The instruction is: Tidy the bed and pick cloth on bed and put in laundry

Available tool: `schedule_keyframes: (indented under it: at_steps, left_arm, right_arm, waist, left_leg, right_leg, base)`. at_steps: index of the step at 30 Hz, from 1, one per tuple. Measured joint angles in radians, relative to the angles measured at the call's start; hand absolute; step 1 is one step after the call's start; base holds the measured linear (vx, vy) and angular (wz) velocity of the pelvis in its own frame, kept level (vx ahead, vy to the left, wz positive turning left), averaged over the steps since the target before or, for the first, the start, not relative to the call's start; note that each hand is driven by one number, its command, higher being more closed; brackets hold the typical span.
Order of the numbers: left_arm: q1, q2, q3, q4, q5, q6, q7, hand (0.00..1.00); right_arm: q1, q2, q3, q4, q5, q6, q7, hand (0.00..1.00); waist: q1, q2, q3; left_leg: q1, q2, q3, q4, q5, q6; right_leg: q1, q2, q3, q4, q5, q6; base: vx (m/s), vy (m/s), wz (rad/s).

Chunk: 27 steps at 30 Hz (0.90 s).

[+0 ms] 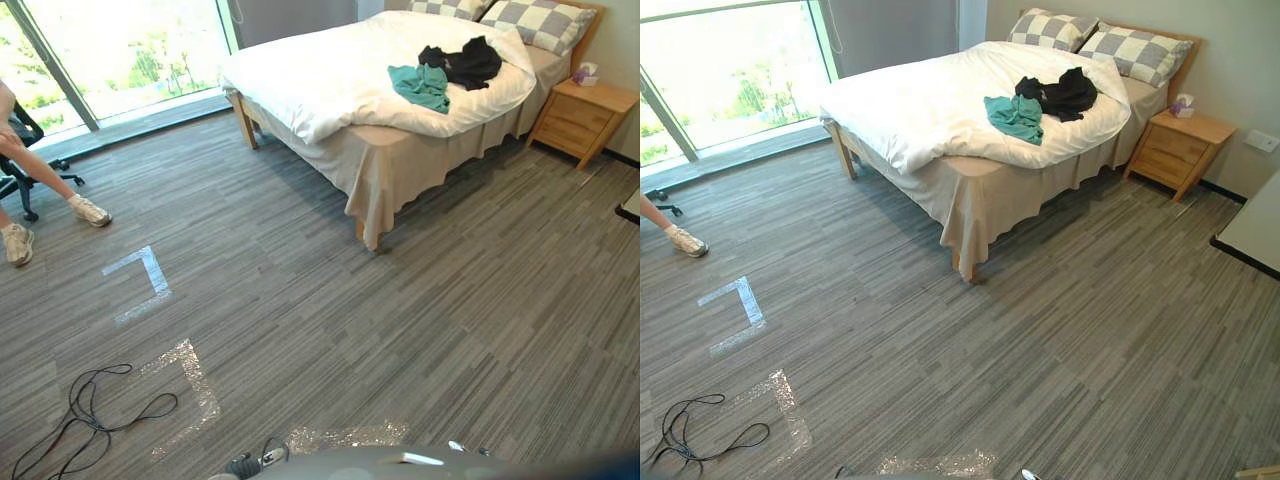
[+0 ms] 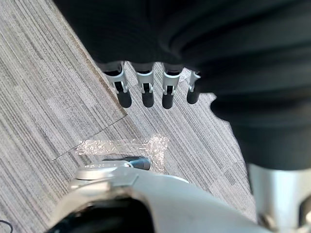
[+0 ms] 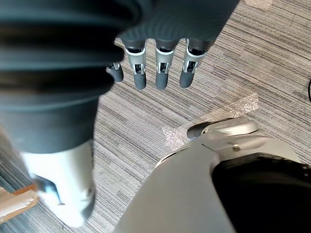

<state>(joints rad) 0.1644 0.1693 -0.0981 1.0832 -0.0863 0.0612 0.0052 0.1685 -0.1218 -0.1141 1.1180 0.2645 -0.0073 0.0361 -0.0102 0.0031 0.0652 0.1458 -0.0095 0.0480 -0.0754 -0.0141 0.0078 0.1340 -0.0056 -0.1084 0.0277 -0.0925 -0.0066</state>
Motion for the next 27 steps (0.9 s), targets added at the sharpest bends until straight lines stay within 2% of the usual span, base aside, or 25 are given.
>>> schedule_keyframes:
  at_steps: [6,8,11,16,27]
  left_arm:
    - [-0.013,0.015,-0.044,0.000,0.021,-0.006,-0.034,0.00]
    - [-0.021,0.018,-0.052,0.000,0.021,-0.006,-0.041,0.00]
    - [-0.021,0.019,-0.061,0.000,0.018,-0.004,-0.041,0.00]
    - [-0.021,0.021,-0.068,0.000,0.018,0.001,-0.041,0.00]
    - [-0.029,0.020,-0.070,-0.001,0.040,0.063,-0.044,0.00]
  right_arm:
    - [-0.017,0.004,-0.001,0.001,-0.002,0.000,0.001,0.00]
    - [-0.023,0.003,-0.001,0.001,-0.002,0.000,0.001,0.00]
    - [-0.024,0.003,-0.001,0.001,-0.003,0.000,0.001,0.00]
    - [-0.025,0.002,0.000,0.001,-0.003,0.001,0.001,0.00]
    - [-0.024,0.002,0.001,0.001,0.027,0.002,-0.001,0.00]
  waist:
    - [-0.002,-0.001,0.009]
    - [-0.003,-0.001,0.021]
    - [-0.005,0.001,0.023]
    - [-0.006,0.002,0.024]
    - [-0.014,-0.003,0.028]
  left_leg:
    - [0.022,-0.001,0.001,-0.020,-0.003,-0.010]
    - [0.035,0.000,0.003,-0.020,-0.006,-0.016]
    - [0.046,0.003,0.007,-0.020,-0.011,-0.022]
    - [0.046,0.003,0.014,-0.021,-0.011,-0.022]
    - [0.055,0.003,0.024,-0.027,-0.009,-0.020]
  right_leg:
    - [0.019,0.001,-0.008,-0.024,-0.002,0.006]
    - [0.032,0.001,-0.008,-0.024,-0.008,0.020]
    - [0.044,0.002,-0.008,-0.024,-0.010,0.035]
    - [0.046,0.003,-0.008,-0.026,-0.011,0.036]
    - [0.049,0.003,-0.005,-0.035,-0.004,0.024]
  base:
    - [0.07,-0.016,0.01]
    - [0.02,-0.013,0.00]
    - [-0.01,-0.011,-0.01]
    - [-0.04,-0.026,-0.02]
    - [-0.04,-0.017,-0.01]
